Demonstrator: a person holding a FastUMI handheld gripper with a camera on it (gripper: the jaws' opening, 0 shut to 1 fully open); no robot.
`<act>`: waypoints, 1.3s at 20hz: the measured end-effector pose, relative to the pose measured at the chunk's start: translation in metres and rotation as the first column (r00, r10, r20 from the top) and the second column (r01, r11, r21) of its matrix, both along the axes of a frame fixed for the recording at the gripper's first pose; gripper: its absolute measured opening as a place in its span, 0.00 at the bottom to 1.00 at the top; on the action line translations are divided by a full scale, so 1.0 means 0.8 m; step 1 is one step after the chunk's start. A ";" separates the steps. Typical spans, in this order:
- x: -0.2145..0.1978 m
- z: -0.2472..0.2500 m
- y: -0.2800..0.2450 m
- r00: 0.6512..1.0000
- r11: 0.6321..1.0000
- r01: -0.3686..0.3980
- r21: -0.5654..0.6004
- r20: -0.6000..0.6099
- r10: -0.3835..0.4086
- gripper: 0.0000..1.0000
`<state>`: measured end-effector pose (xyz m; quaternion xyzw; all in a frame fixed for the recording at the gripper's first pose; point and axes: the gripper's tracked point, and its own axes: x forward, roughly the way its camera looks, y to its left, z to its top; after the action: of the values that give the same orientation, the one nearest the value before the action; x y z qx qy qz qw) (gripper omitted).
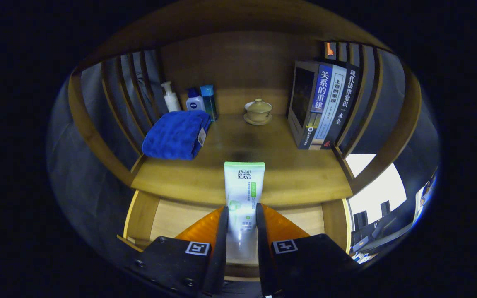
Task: Pull open the drawer, take out the items inside it, and place them on the countertop above the cabinet.
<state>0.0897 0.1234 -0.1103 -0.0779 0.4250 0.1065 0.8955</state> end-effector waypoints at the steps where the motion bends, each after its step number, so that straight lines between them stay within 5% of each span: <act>1: 0.011 0.001 0.005 1.000 1.000 0.003 0.001 0.009 -0.003 0.42; 13: 0.122 -0.061 0.044 0.998 0.999 0.037 0.009 0.040 -0.037 0.42; 18: 0.134 -0.057 0.041 0.995 0.999 0.041 0.012 0.086 -0.042 0.52; 26: 0.092 -0.036 0.031 0.993 0.995 0.052 0.082 0.103 -0.061 1.00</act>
<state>0.1635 0.1482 -0.1388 -0.0359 0.3746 0.0935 0.9218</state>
